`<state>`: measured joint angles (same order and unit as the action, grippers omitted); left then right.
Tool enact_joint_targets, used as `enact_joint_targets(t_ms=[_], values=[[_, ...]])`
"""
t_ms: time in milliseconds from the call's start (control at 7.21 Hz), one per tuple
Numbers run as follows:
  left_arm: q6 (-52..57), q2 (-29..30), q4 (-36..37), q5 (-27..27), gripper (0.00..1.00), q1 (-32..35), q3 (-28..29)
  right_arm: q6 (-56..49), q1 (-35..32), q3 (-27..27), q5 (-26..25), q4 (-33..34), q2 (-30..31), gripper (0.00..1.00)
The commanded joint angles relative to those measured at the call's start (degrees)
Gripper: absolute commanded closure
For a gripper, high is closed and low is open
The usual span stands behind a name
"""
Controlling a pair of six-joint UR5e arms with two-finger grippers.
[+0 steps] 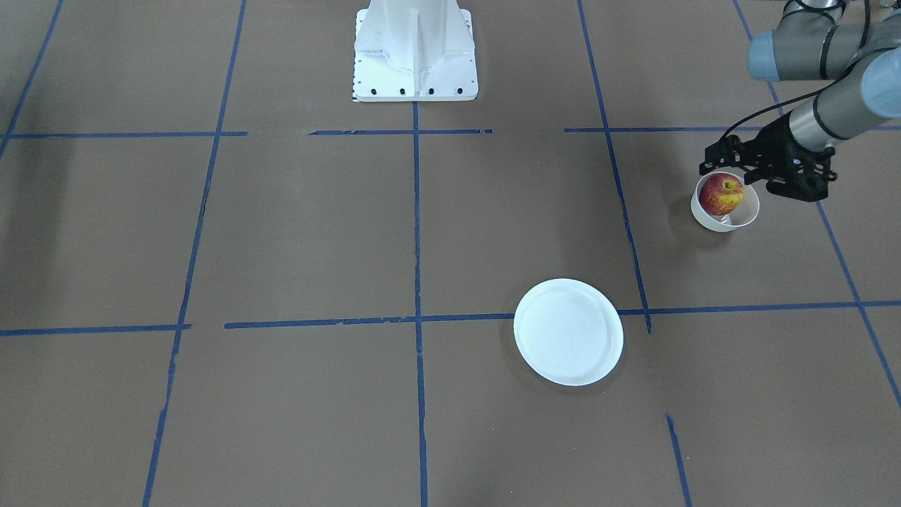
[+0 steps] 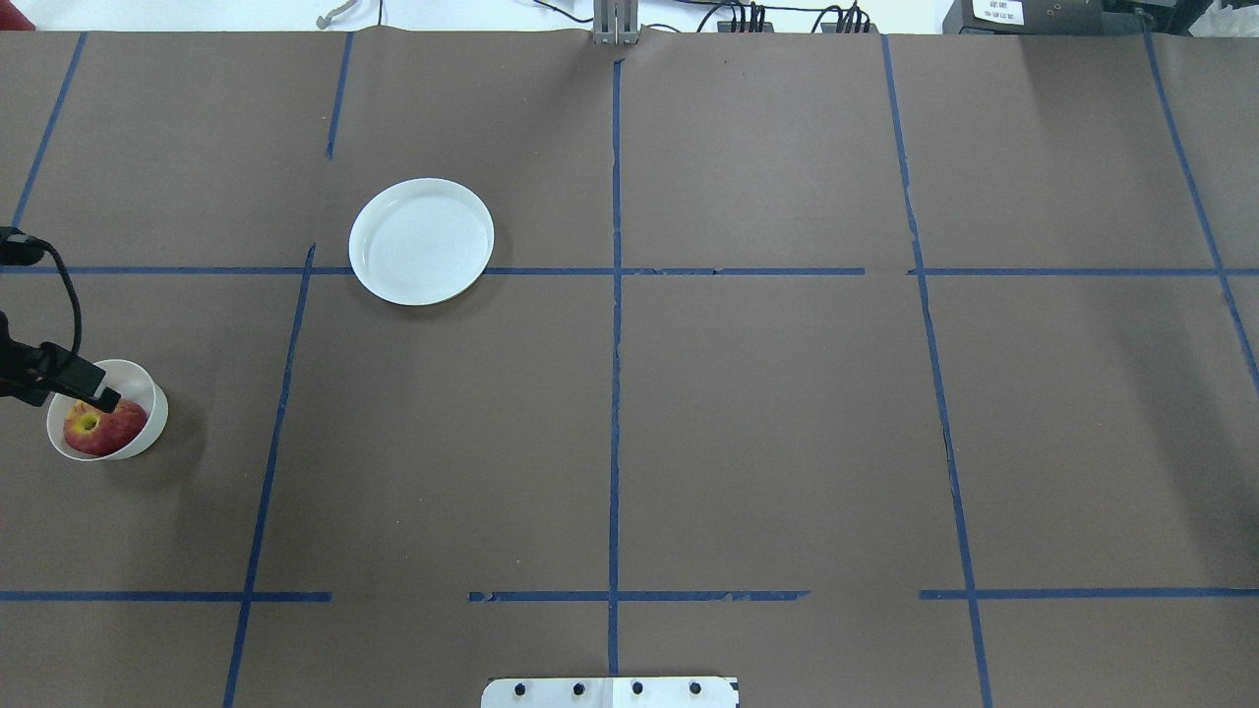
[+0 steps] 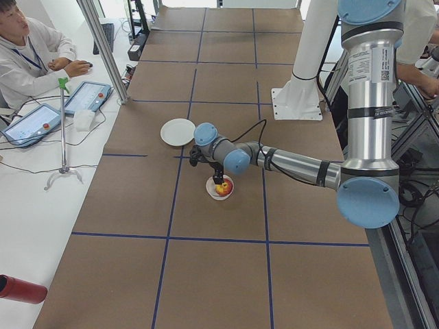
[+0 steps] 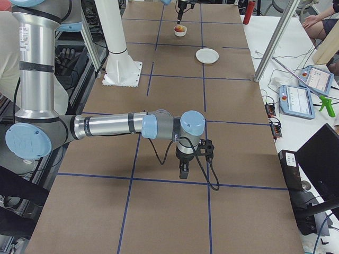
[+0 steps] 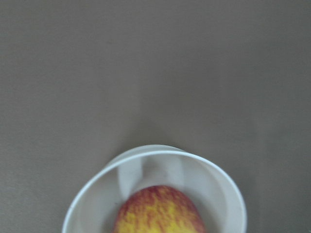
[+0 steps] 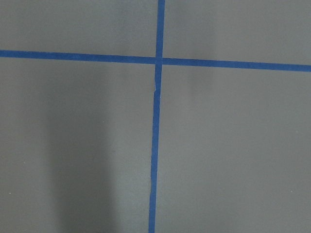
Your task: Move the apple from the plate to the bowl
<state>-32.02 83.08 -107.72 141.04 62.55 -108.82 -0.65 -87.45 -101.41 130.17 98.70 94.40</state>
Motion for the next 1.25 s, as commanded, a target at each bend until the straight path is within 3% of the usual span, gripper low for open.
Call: enact_joint_targets(t_ms=[0,277,416,832,1109], values=[[6.65,-0.99,1.88,0.02,0.0,10.8,-1.58,0.04,0.0,0.07,0.0,0.0,0.0,0.0],[24.8,0.06,16.15,-2.68,0.0,19.42,0.53,0.04,0.0,-0.01,0.0,0.0,0.0,0.0],[31.34,2.5,18.49,-8.79,0.0,22.76,2.97,0.04,0.0,-0.01,0.0,0.0,0.0,0.0],[45.36,4.37,19.12,-9.65,0.0,34.89,16.76,0.04,0.0,-0.01,0.0,-0.09,0.0,0.0],[44.86,4.46,20.79,-9.38,0.0,37.03,19.17,-0.05,0.0,0.07,0.0,0.0,0.0,0.0]])
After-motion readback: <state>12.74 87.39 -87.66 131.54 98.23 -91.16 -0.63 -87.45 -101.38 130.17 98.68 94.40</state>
